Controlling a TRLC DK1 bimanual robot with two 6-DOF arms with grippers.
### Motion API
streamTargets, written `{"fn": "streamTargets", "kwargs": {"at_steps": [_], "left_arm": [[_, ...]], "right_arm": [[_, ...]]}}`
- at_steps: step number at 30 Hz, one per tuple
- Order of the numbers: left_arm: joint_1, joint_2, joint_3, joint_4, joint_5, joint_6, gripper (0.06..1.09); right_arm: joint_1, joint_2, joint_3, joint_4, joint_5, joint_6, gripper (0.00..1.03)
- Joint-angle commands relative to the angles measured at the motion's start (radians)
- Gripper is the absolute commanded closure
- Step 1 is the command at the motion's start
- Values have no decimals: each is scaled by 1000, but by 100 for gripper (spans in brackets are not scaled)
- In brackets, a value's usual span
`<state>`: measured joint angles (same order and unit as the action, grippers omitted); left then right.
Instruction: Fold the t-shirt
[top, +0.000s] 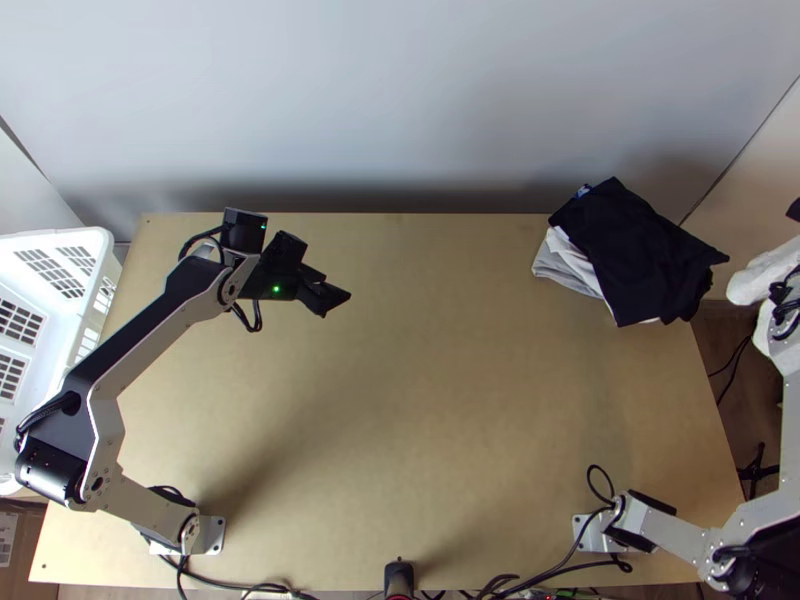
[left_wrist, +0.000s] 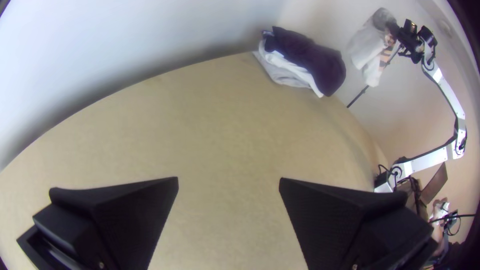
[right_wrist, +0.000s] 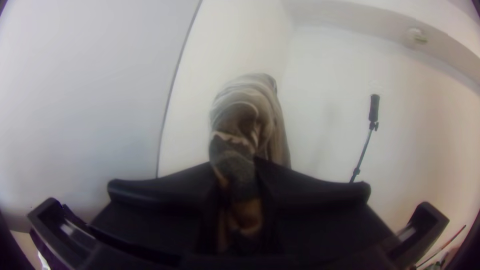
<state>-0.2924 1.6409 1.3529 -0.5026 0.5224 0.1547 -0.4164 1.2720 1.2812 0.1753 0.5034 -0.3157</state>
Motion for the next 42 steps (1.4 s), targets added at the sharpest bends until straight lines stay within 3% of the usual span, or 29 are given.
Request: {"fn": "streamTargets", "kwargs": {"at_steps": [1,23,35,42], "left_arm": [[21,-6,2,-4,1,6,10],[67,-10,2,-14,2,9,10],[91,-52,-34,-42,2,14,10],[121,-98,-77,-62,2,28,10]], "right_arm": [[-28,50,-46,59,-31,-2,100],[307,148,-140,87,-25,-3,100],[510,379,-117,151,-25,-11,100],[568,544,9,161,-26,9,100]]}}
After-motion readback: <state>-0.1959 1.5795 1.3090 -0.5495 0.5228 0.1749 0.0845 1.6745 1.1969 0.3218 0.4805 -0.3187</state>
